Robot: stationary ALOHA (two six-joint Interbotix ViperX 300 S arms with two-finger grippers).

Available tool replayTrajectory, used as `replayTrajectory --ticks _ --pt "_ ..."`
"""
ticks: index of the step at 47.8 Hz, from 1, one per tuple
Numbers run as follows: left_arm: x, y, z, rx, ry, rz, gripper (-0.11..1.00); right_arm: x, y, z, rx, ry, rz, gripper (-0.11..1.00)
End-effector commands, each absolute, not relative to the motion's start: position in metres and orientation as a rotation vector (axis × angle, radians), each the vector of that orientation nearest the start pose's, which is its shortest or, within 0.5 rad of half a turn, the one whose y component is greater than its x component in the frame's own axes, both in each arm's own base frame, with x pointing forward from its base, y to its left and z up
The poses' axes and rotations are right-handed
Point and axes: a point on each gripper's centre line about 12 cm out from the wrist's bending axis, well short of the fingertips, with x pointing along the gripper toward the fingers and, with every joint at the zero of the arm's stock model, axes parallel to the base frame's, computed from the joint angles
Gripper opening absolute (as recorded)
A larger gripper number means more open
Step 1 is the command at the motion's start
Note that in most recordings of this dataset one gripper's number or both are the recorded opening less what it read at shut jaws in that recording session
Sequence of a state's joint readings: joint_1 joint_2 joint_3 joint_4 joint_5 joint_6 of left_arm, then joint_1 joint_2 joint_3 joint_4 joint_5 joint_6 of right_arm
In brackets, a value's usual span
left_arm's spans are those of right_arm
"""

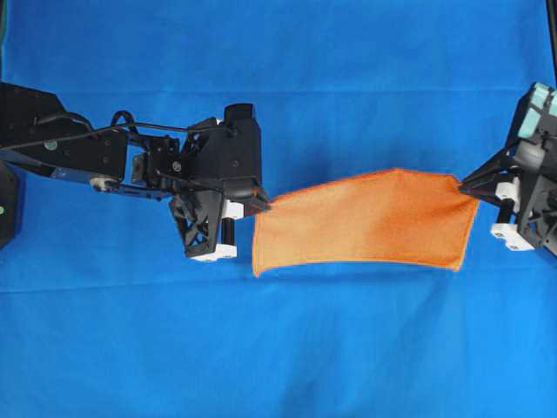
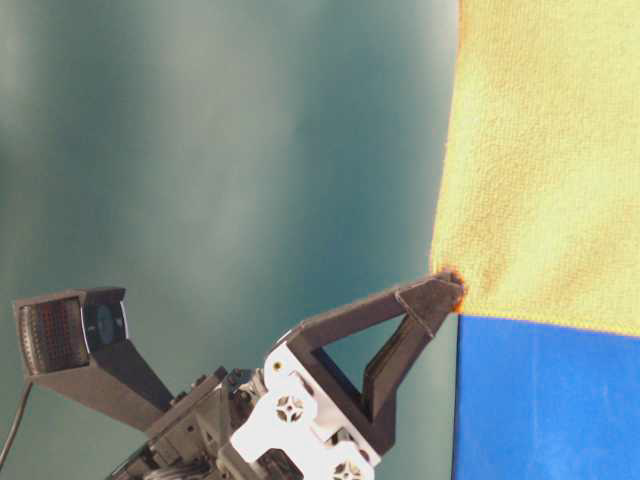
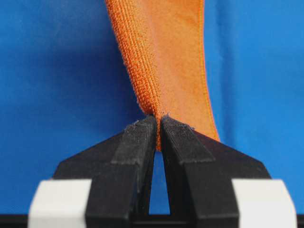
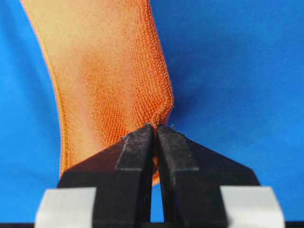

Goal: Fold the orange towel.
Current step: 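Lift the folded strip and swing the right gripper upward, then lay the strip vertically, right gripper at top, left at bottom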

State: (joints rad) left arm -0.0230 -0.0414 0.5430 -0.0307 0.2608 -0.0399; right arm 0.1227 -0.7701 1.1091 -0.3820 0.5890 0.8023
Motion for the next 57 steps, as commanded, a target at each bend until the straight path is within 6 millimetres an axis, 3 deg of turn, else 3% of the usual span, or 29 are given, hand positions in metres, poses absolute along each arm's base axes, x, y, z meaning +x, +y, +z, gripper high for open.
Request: replayTrajectory --ticks 1,18,34,48,57 --pt "0.397 -0.018 0.22 -0.051 0.701 -0.024 0.03 0.2 -0.008 0.204 0.277 0.81 -0.312 0.02" --pt "0.4 -0.055 0.222 -0.026 0.574 -0.116 0.03 0.226 -0.081 0.216 0.152 0.763 -0.56 0.02" --pt "0.434 -0.061 0.217 0.025 0.463 -0.133 0.03 0.271 -0.138 0.225 0.129 0.669 -0.601 0.02" --pt "0.451 -0.065 0.22 0.057 0.444 -0.145 0.03 0.321 -0.172 0.233 0.064 0.664 -0.605 0.02" --pt "0.457 -0.067 0.221 0.06 0.436 -0.147 0.03 0.336 -0.178 0.235 0.049 0.66 -0.6 0.02"
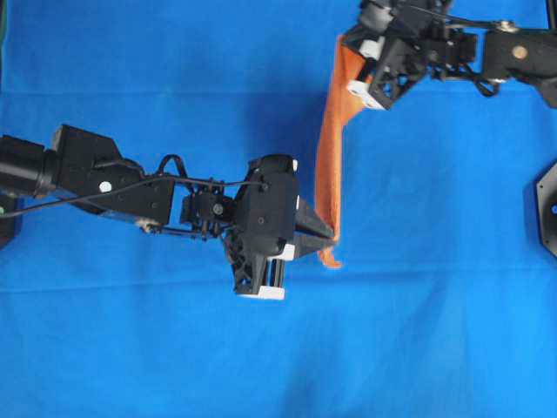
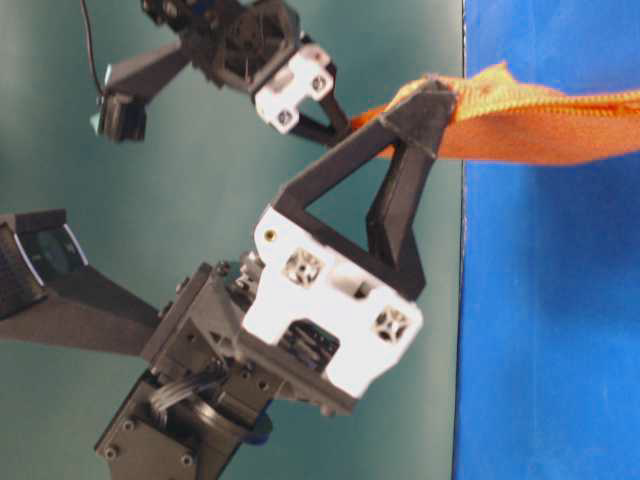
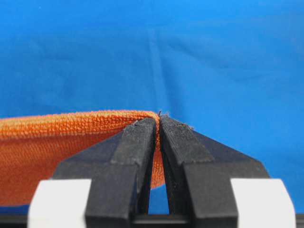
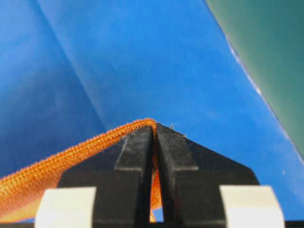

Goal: Fold the orange towel.
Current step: 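Lay the strip vertically, right gripper at top, left at bottom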

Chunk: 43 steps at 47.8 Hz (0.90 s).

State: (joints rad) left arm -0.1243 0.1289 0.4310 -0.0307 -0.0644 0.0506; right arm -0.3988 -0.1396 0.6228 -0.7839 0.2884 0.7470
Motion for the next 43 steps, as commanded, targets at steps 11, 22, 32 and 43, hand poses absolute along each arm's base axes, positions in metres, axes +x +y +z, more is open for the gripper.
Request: replayTrajectory --ticks 11,22,32,43 --pt "0.469 -0.069 0.226 0.093 0.392 -0.154 0.03 0.324 -0.18 0.235 0.052 0.682 -0.632 0.02" --pt "0.508 -0.074 0.226 0.136 0.347 -0.161 0.03 0.289 -0.169 0.236 0.063 0.694 -0.664 0.02" --pt "0.539 -0.08 0.215 0.134 0.338 -0.163 0.03 0.27 -0.159 0.232 0.087 0.693 -0.667 0.02" --pt "0.533 -0.085 0.205 0.112 0.367 -0.169 0.03 0.285 -0.163 0.218 0.091 0.717 -0.635 0.02"
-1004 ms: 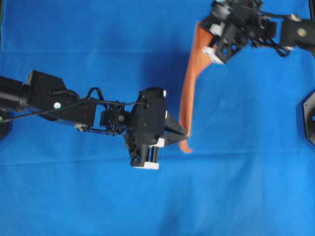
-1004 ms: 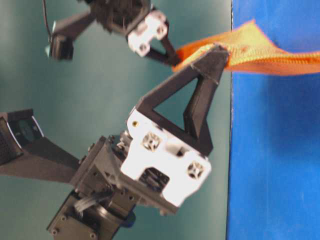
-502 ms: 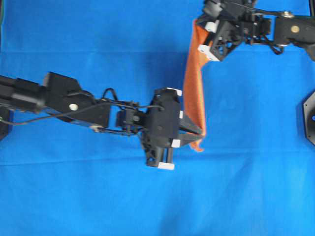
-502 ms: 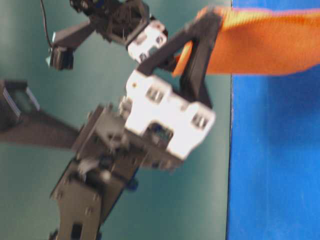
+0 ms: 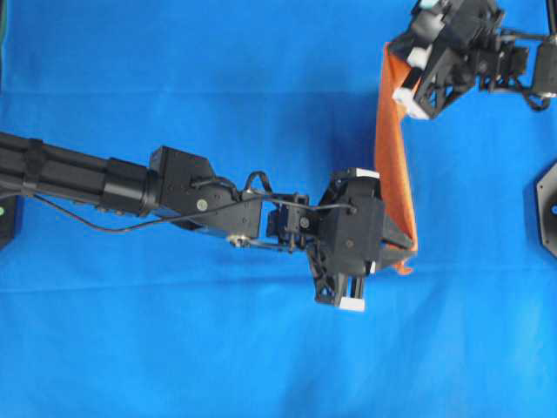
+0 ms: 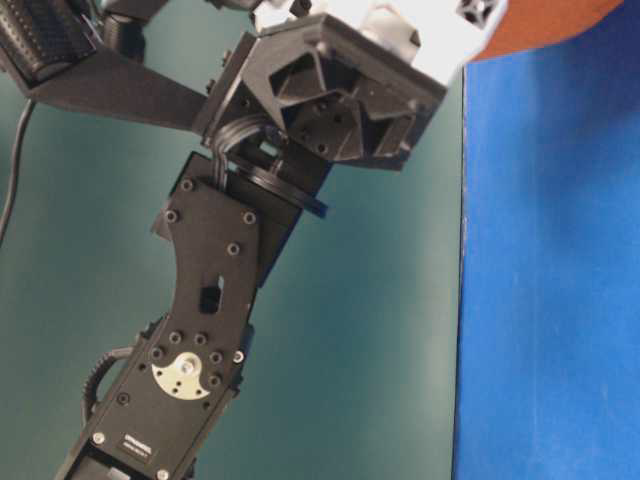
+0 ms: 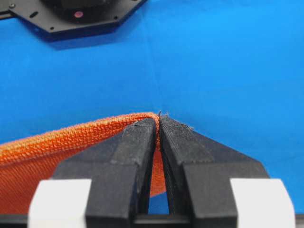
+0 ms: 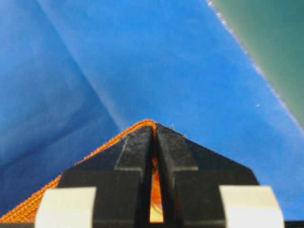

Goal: Fold the orange towel.
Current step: 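Lay the strip vertically, right gripper at top, left at bottom, then open both grippers and retract them away from the towel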

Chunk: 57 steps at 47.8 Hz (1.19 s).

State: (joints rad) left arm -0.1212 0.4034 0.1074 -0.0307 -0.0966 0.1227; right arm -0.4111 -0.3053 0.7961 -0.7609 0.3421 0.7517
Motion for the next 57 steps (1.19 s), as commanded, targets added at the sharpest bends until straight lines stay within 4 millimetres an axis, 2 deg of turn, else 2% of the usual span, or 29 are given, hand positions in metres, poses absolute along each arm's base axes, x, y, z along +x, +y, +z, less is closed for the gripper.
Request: replayTrajectory --ticks 1,14,24,31,41,46,48,57 --pt "0.53 -0.084 0.202 0.11 0.376 -0.168 0.03 0.288 -0.163 0.216 0.091 0.72 -0.628 0.02" --pt "0.479 -0.078 0.169 -0.016 0.488 -0.14 0.03 0.338 -0.173 0.185 0.099 0.722 -0.526 0.02" --pt "0.442 -0.078 0.151 -0.077 0.51 -0.133 0.03 0.36 -0.174 0.176 0.082 0.726 -0.488 0.02" --pt "0.435 -0.077 0.144 -0.081 0.487 -0.134 0.03 0.368 -0.171 0.174 0.06 0.718 -0.459 0.02" --pt "0.439 -0.073 0.14 -0.083 0.48 -0.123 0.06 0.37 -0.168 0.171 0.049 0.714 -0.433 0.02" --pt "0.44 -0.069 0.138 -0.086 0.486 -0.113 0.16 0.37 -0.167 0.17 0.05 0.717 -0.433 0.04" --pt "0.439 -0.067 0.137 -0.083 0.487 -0.112 0.23 0.37 -0.167 0.169 0.05 0.719 -0.431 0.08" --pt "0.44 -0.067 0.137 -0.085 0.493 -0.109 0.7 0.369 -0.167 0.169 0.048 0.72 -0.43 0.58"
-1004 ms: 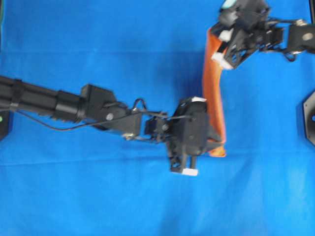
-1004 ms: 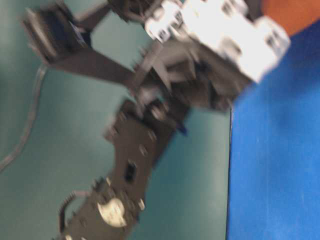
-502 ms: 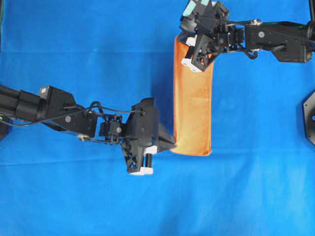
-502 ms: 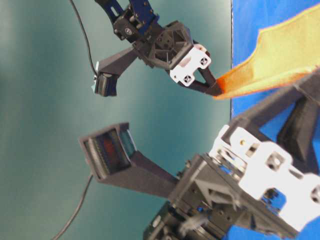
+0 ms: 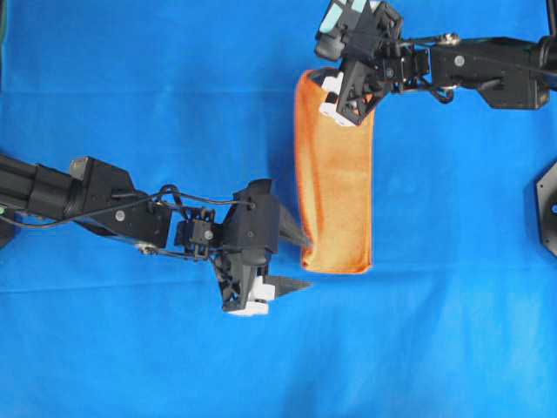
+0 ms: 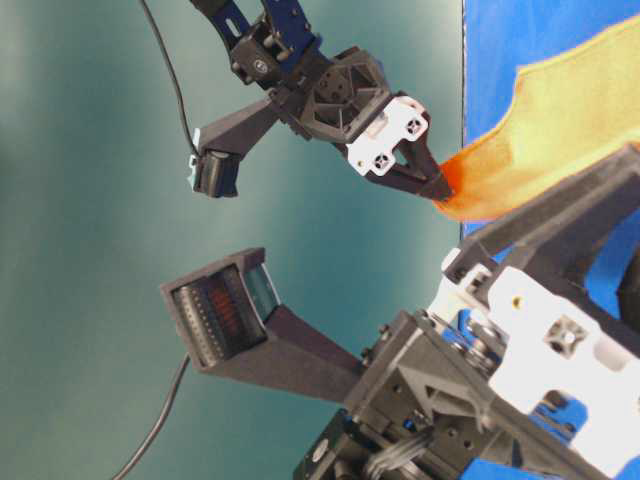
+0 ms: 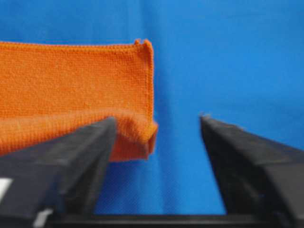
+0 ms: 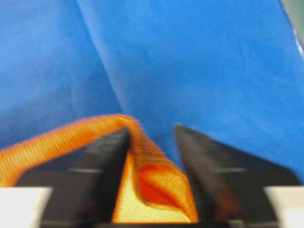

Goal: Fold the orange towel.
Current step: 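Open both grippers and retract them away from the towel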

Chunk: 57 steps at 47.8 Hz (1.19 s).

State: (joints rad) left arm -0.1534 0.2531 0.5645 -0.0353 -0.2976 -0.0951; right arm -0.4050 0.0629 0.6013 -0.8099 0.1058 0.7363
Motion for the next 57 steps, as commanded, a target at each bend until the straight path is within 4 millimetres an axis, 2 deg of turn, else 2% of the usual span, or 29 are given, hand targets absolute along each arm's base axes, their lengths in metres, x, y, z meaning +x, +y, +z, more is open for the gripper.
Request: replayTrajectory --ticks 1,3,5,12,17,27,34,44,57 --pt "0.44 -0.067 0.138 -0.085 0.493 -0.109 0.75 0.369 -0.166 0.169 0.047 0.721 -0.43 0.62" --pt "0.439 -0.067 0.137 -0.083 0.499 -0.11 0.81 0.369 -0.166 0.169 0.044 0.722 -0.429 0.67" --pt "0.439 -0.067 0.138 -0.084 0.504 -0.109 0.82 0.369 -0.166 0.169 0.044 0.723 -0.43 0.68" --pt "0.434 -0.065 0.146 -0.08 0.528 -0.108 0.78 0.367 -0.166 0.17 0.044 0.724 -0.432 0.63" --pt "0.425 -0.064 0.167 -0.077 0.55 -0.11 0.77 0.362 -0.163 0.174 0.043 0.717 -0.433 0.63" --pt "0.393 -0.058 0.205 -0.059 0.567 -0.114 0.77 0.335 -0.151 0.201 0.033 0.659 -0.439 0.63" --pt "0.372 -0.043 0.218 -0.071 0.543 -0.084 0.77 0.308 -0.131 0.217 0.035 0.607 -0.425 0.63" --pt "0.339 -0.003 0.222 -0.1 0.469 0.018 0.77 0.267 -0.096 0.226 0.068 0.544 -0.382 0.63" --pt "0.29 0.03 0.226 -0.118 0.359 0.122 0.77 0.234 -0.054 0.232 0.098 0.456 -0.277 0.63"
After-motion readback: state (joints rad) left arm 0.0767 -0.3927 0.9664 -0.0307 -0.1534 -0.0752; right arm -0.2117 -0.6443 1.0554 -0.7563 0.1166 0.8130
